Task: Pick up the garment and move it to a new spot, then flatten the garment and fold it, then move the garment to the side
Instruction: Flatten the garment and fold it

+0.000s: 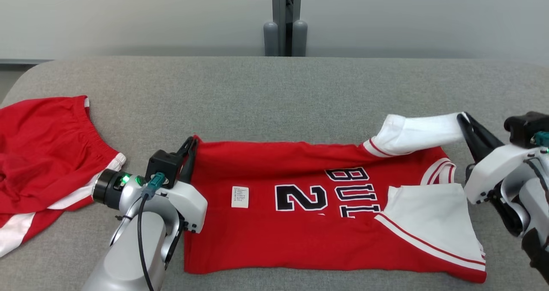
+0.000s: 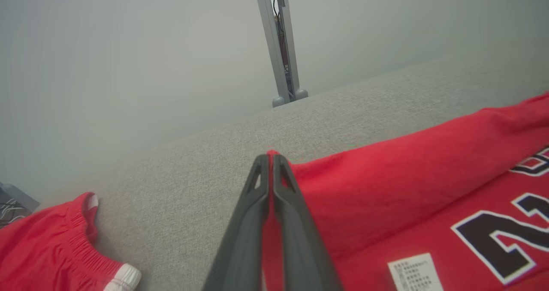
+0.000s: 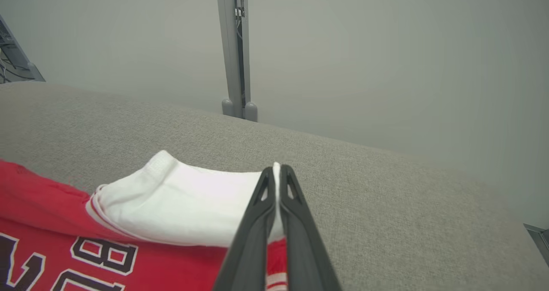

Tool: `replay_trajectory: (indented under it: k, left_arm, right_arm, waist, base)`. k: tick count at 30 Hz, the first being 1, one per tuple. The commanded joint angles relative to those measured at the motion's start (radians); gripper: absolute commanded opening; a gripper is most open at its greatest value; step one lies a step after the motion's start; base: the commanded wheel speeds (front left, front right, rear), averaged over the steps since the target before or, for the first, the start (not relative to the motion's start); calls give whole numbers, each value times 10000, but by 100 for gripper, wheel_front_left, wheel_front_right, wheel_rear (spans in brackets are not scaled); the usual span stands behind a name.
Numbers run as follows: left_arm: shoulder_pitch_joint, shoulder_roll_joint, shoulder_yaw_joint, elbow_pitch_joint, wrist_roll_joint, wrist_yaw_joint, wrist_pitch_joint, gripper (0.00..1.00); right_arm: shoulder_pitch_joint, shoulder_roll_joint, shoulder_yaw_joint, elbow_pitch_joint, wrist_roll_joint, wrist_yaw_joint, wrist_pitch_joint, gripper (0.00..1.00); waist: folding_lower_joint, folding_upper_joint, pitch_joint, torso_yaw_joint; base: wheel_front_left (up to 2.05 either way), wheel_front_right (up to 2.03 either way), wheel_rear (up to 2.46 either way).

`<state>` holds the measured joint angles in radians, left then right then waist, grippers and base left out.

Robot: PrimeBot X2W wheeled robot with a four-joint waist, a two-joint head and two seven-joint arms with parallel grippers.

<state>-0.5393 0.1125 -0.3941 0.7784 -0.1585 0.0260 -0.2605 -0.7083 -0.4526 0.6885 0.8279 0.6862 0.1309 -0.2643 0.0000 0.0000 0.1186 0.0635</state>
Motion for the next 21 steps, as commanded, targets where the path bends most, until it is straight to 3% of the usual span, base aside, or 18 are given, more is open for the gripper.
replay_trajectory:
  k: [1,7,21]
  left_arm:
    - [144,65,-38,83,48,-99,-40,0]
    - [411,202,-249,501,93,-447,-39,0]
    - [627,665,-873,1065,373,-1025,-40,0]
  right_arm:
    - [251,-57,113,57,155,0,-22,0]
    - [799,-267,1124,-77,1180,-2,90,0]
    - [983,-1569,3417,-2009,3984,0,1519,0]
  waist:
    - [0,0,-189,-63]
    - [0,0,-519,-144]
    - [0,0,-762,-387]
  base:
    - [0,0,0]
    - [0,0,0]
    - [0,0,0]
